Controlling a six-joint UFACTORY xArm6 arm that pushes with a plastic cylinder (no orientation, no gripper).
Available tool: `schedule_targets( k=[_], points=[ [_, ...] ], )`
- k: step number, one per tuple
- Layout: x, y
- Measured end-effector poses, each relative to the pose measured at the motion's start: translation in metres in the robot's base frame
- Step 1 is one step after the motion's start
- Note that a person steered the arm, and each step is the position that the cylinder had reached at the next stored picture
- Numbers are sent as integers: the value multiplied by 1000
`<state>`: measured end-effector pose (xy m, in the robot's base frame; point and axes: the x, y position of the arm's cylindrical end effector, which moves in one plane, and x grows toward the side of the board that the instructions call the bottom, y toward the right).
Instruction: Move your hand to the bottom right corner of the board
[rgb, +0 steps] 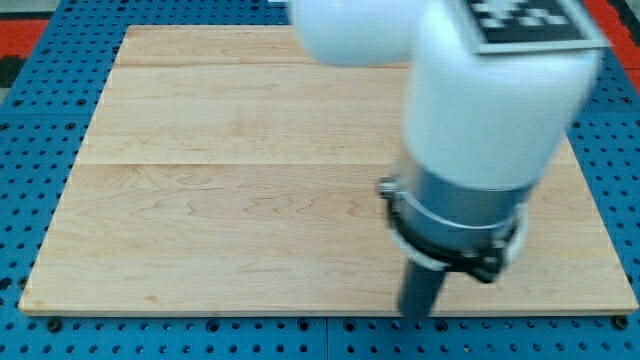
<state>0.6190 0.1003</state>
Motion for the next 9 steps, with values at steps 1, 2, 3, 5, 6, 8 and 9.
schedule_targets(
  k=[1,2,3,5,6,8,9],
  points=[
    [0,57],
    [0,95],
    [0,116],
    [0,160],
    [-1,181],
    [-3,216],
    [-3,223]
  ],
)
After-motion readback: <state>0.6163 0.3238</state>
